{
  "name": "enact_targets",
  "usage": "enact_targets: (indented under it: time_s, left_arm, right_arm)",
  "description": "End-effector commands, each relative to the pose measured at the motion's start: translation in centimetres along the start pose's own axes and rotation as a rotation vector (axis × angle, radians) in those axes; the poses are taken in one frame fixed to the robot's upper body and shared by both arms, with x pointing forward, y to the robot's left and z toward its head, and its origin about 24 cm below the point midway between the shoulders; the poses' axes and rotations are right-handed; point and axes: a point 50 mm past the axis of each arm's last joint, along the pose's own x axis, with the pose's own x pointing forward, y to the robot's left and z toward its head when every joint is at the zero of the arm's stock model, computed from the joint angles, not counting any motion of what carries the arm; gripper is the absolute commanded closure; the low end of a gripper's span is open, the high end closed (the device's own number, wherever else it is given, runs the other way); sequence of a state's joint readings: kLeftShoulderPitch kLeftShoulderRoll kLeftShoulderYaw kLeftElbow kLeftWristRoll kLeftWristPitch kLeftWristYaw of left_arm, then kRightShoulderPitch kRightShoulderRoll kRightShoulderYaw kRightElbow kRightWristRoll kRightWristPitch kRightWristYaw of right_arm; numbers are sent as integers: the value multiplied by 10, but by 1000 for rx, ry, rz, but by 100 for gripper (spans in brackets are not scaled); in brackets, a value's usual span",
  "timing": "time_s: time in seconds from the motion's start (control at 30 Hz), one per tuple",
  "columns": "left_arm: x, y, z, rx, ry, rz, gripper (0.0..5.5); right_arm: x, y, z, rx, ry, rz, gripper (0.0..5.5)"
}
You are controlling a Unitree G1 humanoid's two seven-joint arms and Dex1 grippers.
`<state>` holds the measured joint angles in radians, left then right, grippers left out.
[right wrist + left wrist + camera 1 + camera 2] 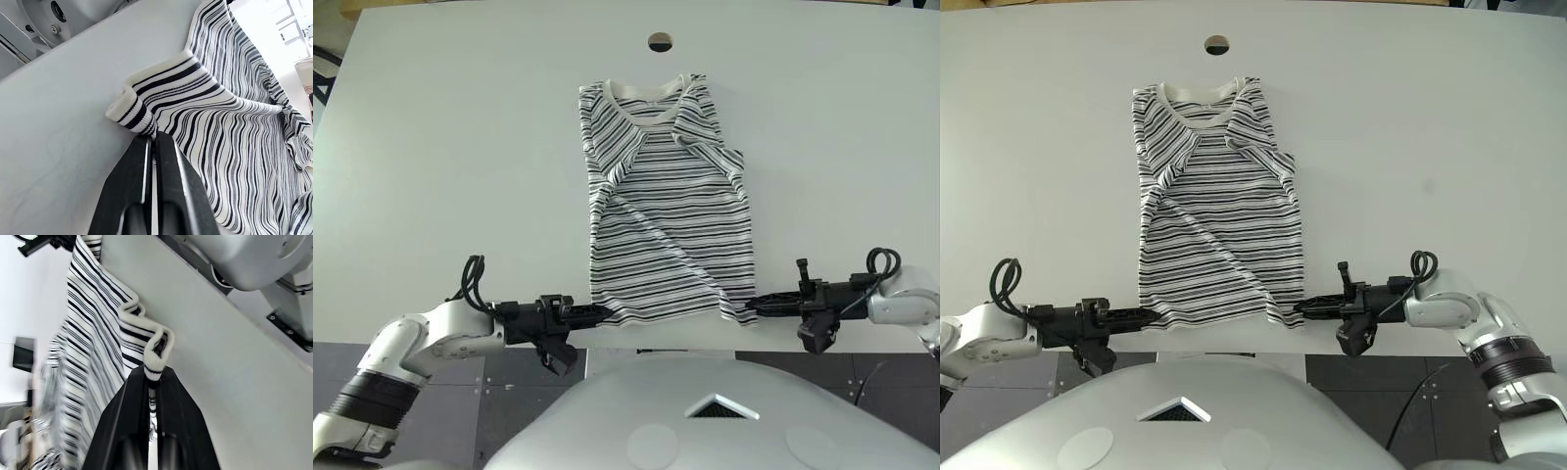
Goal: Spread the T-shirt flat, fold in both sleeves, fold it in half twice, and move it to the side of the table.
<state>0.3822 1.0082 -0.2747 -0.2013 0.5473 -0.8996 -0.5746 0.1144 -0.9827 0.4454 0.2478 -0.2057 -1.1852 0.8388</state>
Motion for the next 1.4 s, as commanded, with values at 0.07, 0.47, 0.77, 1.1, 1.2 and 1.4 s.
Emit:
enact_targets:
  time_s: [0.07, 0.47, 0.77, 1.1, 1.2, 1.4]
  left_arm:
    - [-9, 39, 33, -576, -135, 12, 538]
    - [-34, 69, 5, -861, -366, 199, 538]
    - [-44, 69, -41, -775, -270, 619, 538]
    - [-45, 121, -124, -644, 14, 1008, 538]
    - [-35, 126, -142, -651, 77, 1001, 538]
    - [-34, 126, -172, -697, 224, 1021, 538]
  right_arm:
    - [-15, 0, 14, 494, -48, 65, 540]
    - [-38, -68, 18, 619, -323, -175, 540]
    - [-33, -116, -7, 418, -330, -494, 540]
    - [-21, -174, -61, 249, -28, -774, 540]
    - [-16, -188, -73, 235, 58, -794, 540]
    - [-10, -209, -98, 284, 248, -872, 540]
